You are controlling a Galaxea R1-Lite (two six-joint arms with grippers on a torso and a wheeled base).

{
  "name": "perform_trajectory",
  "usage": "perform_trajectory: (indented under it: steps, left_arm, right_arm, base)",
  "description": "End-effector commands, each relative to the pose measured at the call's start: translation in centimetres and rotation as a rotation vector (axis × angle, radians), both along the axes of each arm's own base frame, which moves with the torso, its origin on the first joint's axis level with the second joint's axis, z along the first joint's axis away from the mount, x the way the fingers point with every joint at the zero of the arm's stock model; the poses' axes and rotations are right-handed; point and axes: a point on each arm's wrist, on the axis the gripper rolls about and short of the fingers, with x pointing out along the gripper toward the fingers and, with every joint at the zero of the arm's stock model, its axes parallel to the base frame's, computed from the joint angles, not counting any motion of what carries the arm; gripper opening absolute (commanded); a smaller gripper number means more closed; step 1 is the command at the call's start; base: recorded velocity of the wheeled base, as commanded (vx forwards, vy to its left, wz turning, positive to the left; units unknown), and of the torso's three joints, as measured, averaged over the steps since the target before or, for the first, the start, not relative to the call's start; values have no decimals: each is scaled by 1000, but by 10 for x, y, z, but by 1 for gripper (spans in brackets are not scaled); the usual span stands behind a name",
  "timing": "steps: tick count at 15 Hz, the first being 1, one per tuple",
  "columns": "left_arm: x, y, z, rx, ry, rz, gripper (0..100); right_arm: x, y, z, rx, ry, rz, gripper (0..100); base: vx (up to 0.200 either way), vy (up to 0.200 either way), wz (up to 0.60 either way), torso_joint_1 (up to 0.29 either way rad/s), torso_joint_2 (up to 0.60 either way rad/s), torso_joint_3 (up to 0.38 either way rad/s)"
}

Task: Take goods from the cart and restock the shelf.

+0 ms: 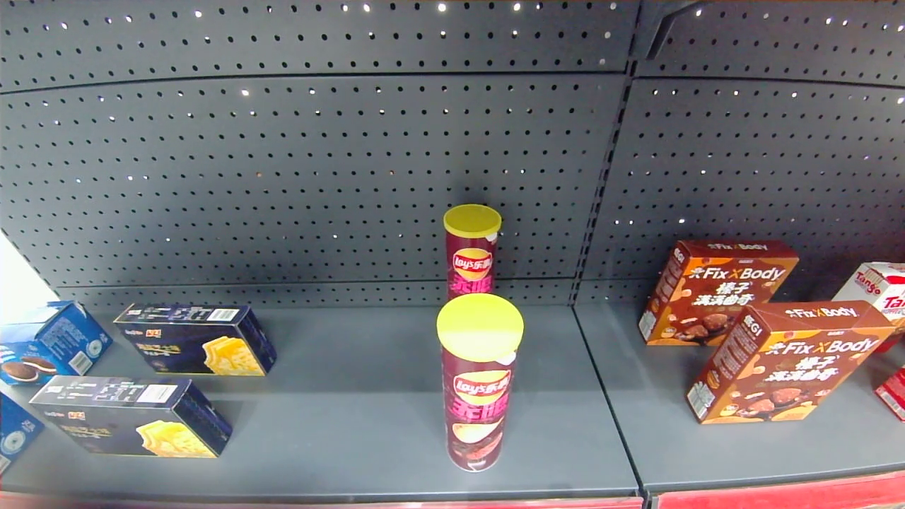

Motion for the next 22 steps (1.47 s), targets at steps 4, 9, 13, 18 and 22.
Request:
perform_trajectory:
  steps: [4,9,13,18,22]
  left_arm:
    - [0,0,0,0,0,0,100]
    - [0,0,0,0,0,0,100]
    - [0,0,0,0,0,0,100]
    - [0,0,0,0,0,0,100]
    - [0,0,0,0,0,0,100]
  right_arm:
    - [0,0,0,0,1,0,100]
    - [0,0,0,0,1,0,100]
    - [0,0,0,0,1,0,100]
    - [0,0,0,0,1,0,100]
    - [0,0,0,0,1,0,100]
  base:
    - [0,0,0,0,0,0]
    - [0,0,0,0,0,0]
    - [0,0,0,0,0,0]
    - [0,0,0,0,0,0]
    - [0,0,0,0,0,0]
